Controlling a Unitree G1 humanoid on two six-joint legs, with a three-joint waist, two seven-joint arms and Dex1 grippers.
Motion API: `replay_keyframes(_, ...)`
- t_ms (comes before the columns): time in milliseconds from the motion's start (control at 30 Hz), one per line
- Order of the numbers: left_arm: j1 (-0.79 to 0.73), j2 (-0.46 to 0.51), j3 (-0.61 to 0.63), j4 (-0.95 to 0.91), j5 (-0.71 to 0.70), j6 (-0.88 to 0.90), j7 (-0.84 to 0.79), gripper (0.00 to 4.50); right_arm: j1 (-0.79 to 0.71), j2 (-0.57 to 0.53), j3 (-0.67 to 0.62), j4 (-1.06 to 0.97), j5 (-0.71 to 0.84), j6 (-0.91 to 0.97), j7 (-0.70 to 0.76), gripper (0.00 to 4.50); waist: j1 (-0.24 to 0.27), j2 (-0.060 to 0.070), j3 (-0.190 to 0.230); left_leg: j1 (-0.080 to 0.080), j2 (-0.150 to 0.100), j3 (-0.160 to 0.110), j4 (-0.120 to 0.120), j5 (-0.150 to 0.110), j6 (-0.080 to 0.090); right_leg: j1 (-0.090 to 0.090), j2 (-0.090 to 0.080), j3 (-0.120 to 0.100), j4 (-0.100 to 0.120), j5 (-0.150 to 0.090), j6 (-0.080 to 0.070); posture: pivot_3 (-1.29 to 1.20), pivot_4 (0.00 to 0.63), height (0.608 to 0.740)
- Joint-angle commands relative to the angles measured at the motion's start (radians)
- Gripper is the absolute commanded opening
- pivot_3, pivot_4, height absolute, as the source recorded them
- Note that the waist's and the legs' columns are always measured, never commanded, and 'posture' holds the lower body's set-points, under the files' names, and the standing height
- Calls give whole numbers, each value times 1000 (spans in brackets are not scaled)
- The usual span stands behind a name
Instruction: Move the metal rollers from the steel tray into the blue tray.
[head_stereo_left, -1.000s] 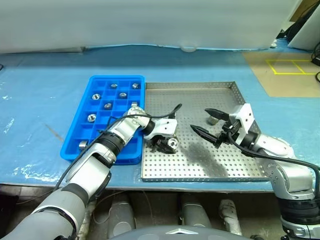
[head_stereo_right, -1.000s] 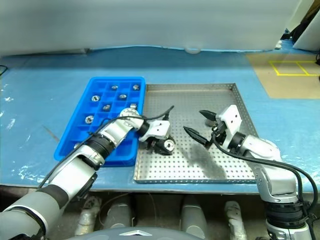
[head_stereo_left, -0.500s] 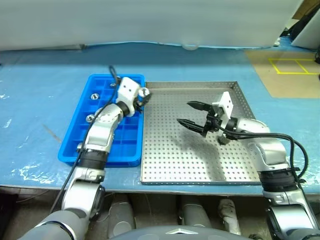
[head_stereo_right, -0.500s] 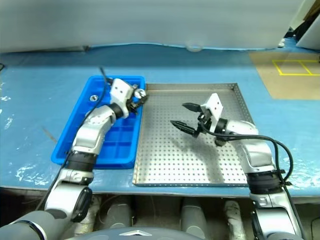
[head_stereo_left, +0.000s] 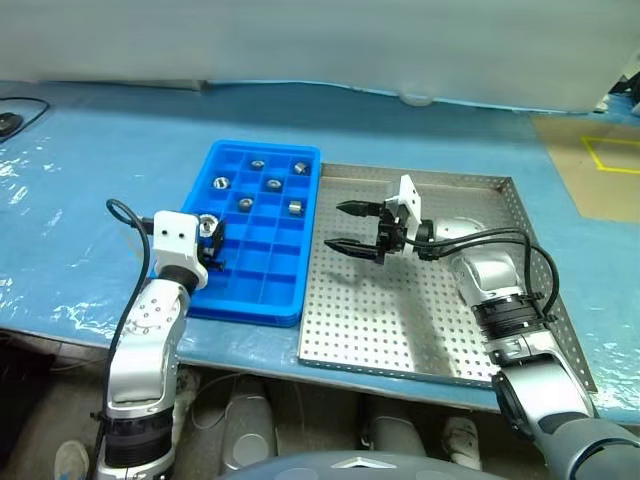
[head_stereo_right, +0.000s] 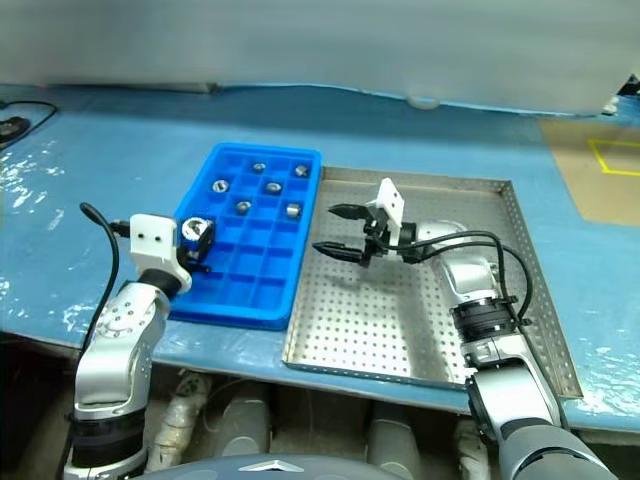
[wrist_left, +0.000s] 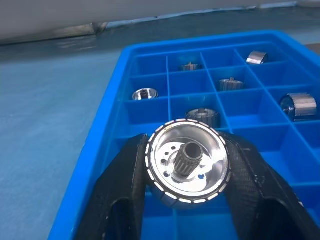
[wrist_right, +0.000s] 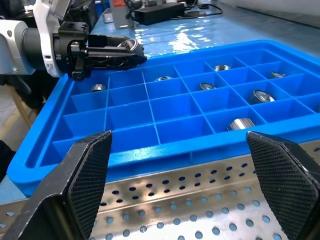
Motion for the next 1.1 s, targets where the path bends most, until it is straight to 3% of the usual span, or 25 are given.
replay_keyframes(33, 4, 22, -9, -52, -11, 16, 3, 1769, -26, 16, 0, 15, -9, -34, 20, 4500, 3, 0, 0, 0, 0, 0, 0, 0, 0, 0, 0, -1, 0, 0, 0, 231, 150, 740)
replay_keyframes(367, 24, 67, -38, -39, -37, 41, -26, 1769, 8, 7, -12, -19, -16, -27, 18, 4500, 7, 0, 0, -1, 0, -1, 0, 0, -1, 0, 0, -1, 0, 0, 0, 226, 150, 740)
replay_keyframes(633, -32, 66, -47, 2, -87, 40, -39, 4435, 30, -8, -32, -47, -15, -25, -11, 4500, 4, 0, 0, 0, 0, -1, 0, 1, -2, 0, 0, -1, 1, 0, 0, 167, 150, 740)
replay_keyframes(1100, -388, 51, -257, 385, -244, -207, -452, 4435, 201, -87, -228, -253, -8, 75, -311, 4500, -28, 0, 0, 1, -1, -1, 1, 2, -3, -1, 0, 1, 5, 0, 0, -147, 150, 740)
